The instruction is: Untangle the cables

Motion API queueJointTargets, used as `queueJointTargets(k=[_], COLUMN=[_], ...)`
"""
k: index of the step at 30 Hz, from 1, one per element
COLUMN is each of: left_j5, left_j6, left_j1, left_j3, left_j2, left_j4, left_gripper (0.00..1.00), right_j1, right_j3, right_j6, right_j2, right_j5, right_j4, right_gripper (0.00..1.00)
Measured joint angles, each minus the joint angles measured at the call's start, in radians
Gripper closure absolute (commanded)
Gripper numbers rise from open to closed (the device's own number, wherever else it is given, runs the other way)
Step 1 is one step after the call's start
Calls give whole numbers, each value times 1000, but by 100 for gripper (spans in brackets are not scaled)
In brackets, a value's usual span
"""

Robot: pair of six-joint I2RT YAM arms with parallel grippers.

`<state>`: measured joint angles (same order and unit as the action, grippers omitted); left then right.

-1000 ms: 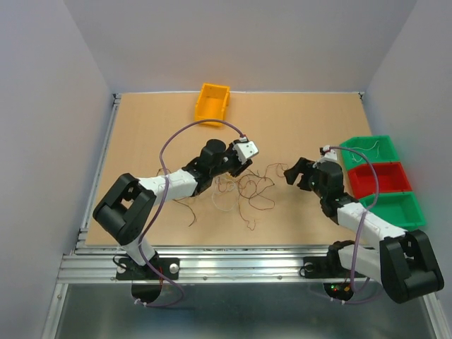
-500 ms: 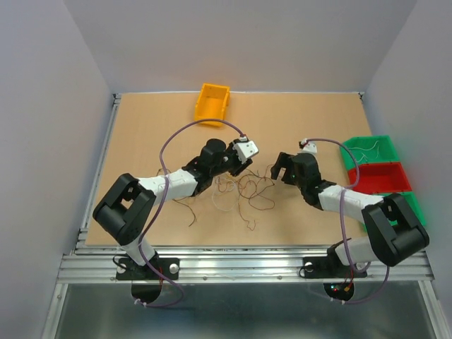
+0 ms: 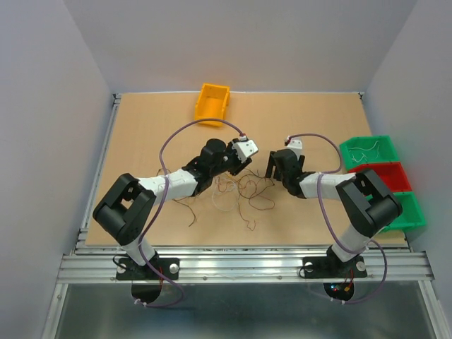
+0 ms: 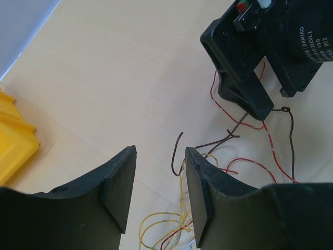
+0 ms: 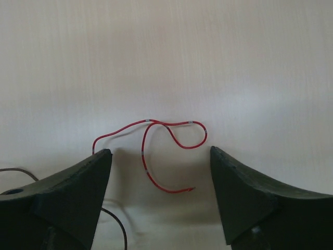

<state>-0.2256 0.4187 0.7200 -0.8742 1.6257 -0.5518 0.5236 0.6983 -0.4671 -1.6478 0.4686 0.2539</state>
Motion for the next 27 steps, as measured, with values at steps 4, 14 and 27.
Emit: queueJointTargets(k=[4,14,27], left_j5=[6,16,18], left_j6=[2,4,4], left_j1=[0,0,0], left_j3=[0,0,50], left_j2=[0,0,-121], left_j4=[0,0,-52], left_gripper=[47,47,47], right_j1=[13,21,21], right_j3=[52,63,98], right_j6=[29,70,123], right_j2=[-45,50,774], right_j5=[14,-24,-196], right_j4=[-21,-91,-19], right_gripper=[68,99,99])
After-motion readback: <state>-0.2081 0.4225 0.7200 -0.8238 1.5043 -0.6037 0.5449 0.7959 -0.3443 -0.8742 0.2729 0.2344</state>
